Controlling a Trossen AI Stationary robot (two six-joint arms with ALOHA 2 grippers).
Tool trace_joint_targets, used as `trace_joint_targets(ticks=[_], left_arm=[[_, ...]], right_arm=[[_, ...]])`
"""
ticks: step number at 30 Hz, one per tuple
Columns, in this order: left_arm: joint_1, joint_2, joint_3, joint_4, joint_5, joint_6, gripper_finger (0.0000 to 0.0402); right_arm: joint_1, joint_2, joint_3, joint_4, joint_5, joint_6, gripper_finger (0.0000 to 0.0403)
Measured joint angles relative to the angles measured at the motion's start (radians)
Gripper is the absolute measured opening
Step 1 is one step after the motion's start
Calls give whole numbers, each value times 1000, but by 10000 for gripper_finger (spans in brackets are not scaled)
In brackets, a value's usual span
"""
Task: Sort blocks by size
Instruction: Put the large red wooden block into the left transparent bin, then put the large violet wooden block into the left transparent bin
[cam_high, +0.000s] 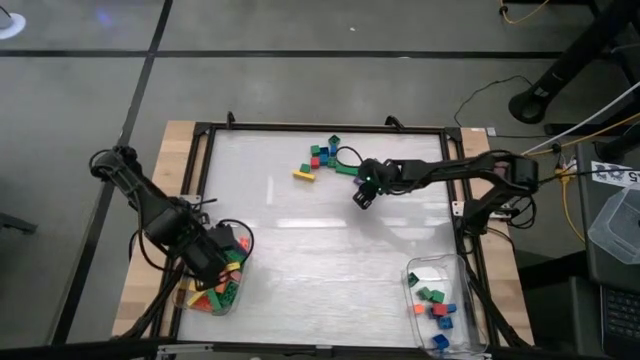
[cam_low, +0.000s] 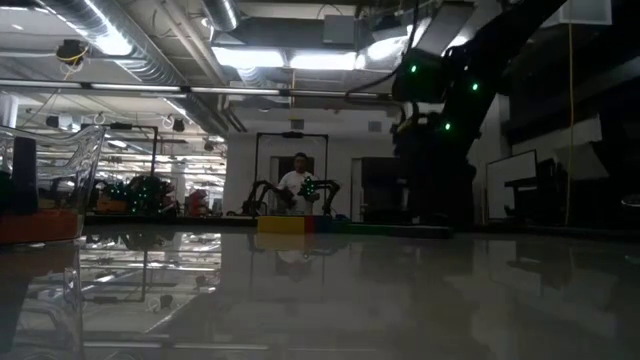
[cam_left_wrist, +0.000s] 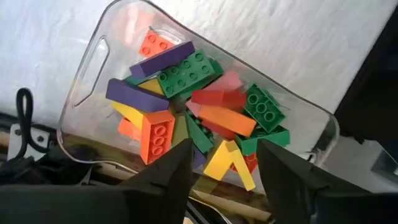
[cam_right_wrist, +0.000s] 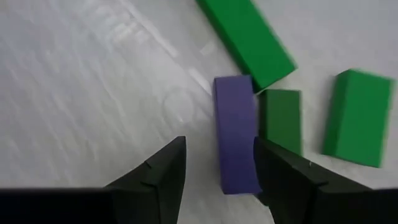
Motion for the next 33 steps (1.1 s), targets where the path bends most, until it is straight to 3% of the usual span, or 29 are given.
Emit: trace_joint_targets(ticks=[11, 20, 27, 33], left_arm=[[-15, 2, 0, 11, -15, -10, 182], [-15, 2, 0, 11, -26, 66, 182], [-15, 2, 0, 18, -245, 96, 182], [-15, 2, 0, 119, -470, 203, 182]], right_arm=[[-4, 99, -1, 18, 52, -56, 188], [-5, 101, 0, 21, -121, -45, 171], [-4, 100, 1, 30, -180, -44, 62], [-1, 102, -2, 155, -360, -41, 53]])
